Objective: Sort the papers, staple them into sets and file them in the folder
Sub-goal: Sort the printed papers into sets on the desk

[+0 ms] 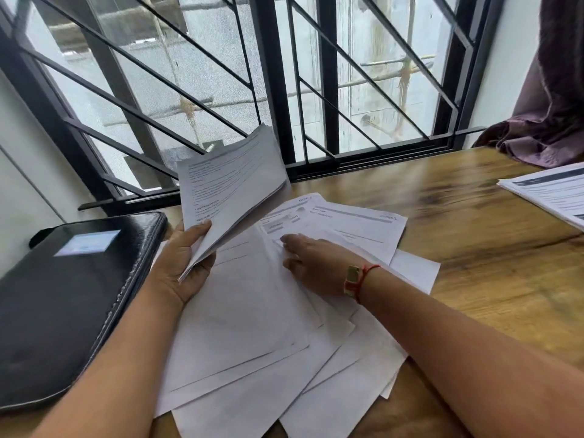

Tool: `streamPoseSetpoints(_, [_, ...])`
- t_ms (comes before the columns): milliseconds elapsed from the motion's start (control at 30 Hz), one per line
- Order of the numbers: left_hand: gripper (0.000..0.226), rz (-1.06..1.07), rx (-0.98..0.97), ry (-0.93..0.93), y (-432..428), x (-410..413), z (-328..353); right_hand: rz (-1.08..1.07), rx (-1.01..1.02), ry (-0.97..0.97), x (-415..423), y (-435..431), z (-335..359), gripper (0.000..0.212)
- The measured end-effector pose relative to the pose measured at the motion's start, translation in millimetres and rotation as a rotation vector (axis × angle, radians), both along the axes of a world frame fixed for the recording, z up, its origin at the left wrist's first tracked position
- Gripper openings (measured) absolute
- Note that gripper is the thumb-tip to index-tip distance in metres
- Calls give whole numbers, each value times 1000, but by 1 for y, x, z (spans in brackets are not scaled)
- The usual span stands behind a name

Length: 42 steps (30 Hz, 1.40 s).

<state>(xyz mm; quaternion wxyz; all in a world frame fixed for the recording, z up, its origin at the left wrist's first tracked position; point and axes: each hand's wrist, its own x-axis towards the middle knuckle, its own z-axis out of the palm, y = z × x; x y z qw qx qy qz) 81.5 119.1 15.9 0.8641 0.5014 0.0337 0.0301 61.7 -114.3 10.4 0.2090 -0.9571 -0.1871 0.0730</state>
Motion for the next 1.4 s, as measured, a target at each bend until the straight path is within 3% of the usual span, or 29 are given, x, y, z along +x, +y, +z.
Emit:
streamPoseSetpoints(200, [45, -9, -15, -15, -1, -1, 0, -46, -51, -88, 3, -5, 2, 47])
streamPoseSetpoints(467, [50, 21, -5, 12, 1, 1, -1, 13, -36, -52, 2, -6, 2, 49])
streamPoseSetpoints(633, [49, 33, 23, 21, -1, 0, 0, -34, -93, -117, -2, -8, 7, 59])
streamPoseSetpoints(1000, [51, 30, 30, 26, 1, 1, -1, -157, -303, -155, -3, -9, 8, 52])
streamPoseSetpoints(1400, [51, 33, 23, 28, 4, 4, -4, -235, -254, -103, 12, -25, 1, 53])
